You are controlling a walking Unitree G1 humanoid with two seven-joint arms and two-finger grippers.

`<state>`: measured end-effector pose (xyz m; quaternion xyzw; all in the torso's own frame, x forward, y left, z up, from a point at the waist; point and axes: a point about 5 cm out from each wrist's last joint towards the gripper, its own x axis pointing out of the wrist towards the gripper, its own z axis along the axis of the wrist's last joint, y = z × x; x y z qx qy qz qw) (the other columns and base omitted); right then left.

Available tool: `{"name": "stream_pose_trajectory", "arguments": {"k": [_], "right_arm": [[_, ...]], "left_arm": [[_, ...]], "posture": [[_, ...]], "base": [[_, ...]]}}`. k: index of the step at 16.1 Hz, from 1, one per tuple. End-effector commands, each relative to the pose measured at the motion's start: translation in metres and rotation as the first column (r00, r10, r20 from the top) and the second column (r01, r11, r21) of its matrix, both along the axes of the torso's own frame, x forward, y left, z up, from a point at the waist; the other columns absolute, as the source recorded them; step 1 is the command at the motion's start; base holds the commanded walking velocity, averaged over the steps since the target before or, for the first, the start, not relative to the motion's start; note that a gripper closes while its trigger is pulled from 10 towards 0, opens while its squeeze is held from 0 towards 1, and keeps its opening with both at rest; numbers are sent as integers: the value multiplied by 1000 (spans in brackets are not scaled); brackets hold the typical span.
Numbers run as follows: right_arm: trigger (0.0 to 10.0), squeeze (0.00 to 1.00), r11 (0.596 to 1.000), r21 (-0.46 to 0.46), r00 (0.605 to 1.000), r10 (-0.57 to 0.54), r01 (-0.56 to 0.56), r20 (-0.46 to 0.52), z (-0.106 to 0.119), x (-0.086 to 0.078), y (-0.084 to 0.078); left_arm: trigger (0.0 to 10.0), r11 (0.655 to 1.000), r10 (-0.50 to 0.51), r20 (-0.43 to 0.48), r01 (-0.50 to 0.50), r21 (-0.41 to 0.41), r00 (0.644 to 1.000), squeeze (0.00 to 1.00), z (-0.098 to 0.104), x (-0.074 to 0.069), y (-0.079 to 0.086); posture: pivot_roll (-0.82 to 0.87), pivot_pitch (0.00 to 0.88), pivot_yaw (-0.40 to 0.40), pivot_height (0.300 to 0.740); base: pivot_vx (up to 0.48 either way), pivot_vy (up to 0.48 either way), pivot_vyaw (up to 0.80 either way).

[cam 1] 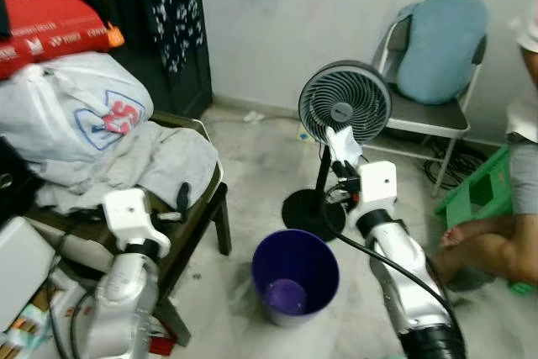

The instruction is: Clean up the room

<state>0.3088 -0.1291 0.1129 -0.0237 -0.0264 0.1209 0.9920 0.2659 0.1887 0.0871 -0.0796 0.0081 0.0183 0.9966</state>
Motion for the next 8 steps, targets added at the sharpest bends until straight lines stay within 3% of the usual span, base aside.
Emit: {"name": "stream_pose_trajectory", "arguments": {"k": [1,5,8], "right_arm": [[10000,0,999,-17,999,-29,29,-14,-3,-1,-11],[10000,0,999,-19,1000,-27,27,-14,-4,-1,-11],[10000,0,999,-15,1000,-28,28,-13,-4,-1,-10]], "left_arm": [[10000,999,-32,16,32,-8,999,0,3,2,-9],[10000,1000,-29,13,29,-6,999,0,3,2,-9],[10000,1000,-8,10,9,-6,1000,0,3,2,-7]], "posture": [[-139,0,-17,740],[-139,0,-17,740],[-139,0,-17,740]], "base": [[371,0,0],[335,0,0],[0,0,0]]}}
